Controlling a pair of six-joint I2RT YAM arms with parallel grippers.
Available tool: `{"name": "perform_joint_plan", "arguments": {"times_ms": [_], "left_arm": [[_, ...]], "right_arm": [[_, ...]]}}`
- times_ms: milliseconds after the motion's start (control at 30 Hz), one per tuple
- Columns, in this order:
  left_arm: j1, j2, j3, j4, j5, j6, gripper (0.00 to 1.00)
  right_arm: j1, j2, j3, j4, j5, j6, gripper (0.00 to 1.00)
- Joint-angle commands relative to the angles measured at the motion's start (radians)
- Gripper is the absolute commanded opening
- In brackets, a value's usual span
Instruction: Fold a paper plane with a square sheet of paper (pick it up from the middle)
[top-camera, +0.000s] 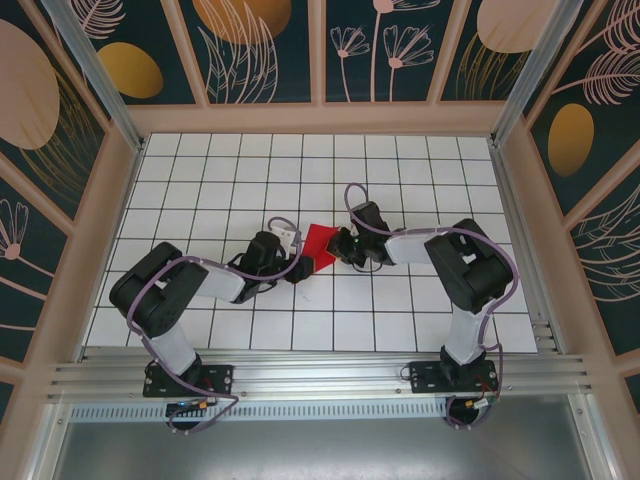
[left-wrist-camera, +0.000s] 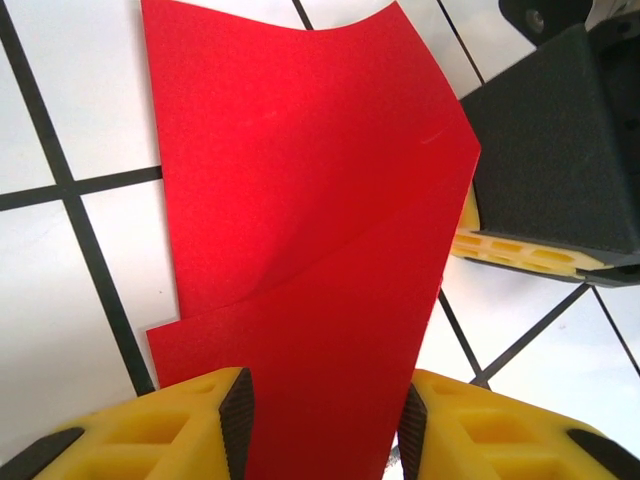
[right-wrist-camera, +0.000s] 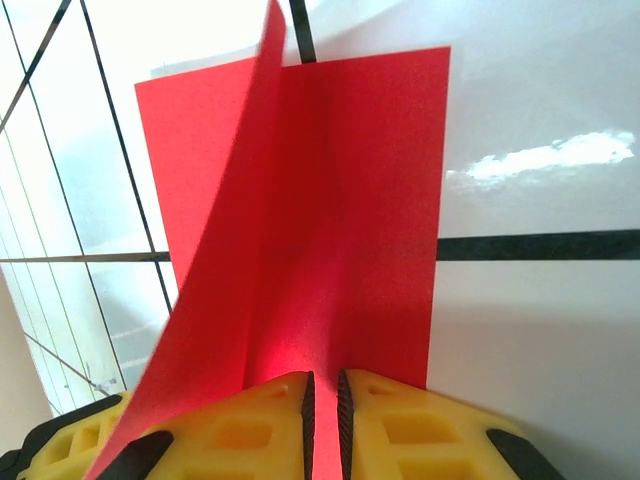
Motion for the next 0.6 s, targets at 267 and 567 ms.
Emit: {"name": "perform_joint_plan", "arguments": {"times_ms": [267, 567], "left_arm": [[-0.029, -0.003, 0.021, -0.072, -0.066, 0.104, 0.39], [-0.029, -0.007, 0.020, -0.025, 0.002, 0.086, 0.41]], "right_arm": [[0.005, 0.059, 0.032, -0.080, 0.040, -0.011, 0.17], [0.010, 0.060, 0.033, -0.099, 0.056, -0.032, 0.29]]}}
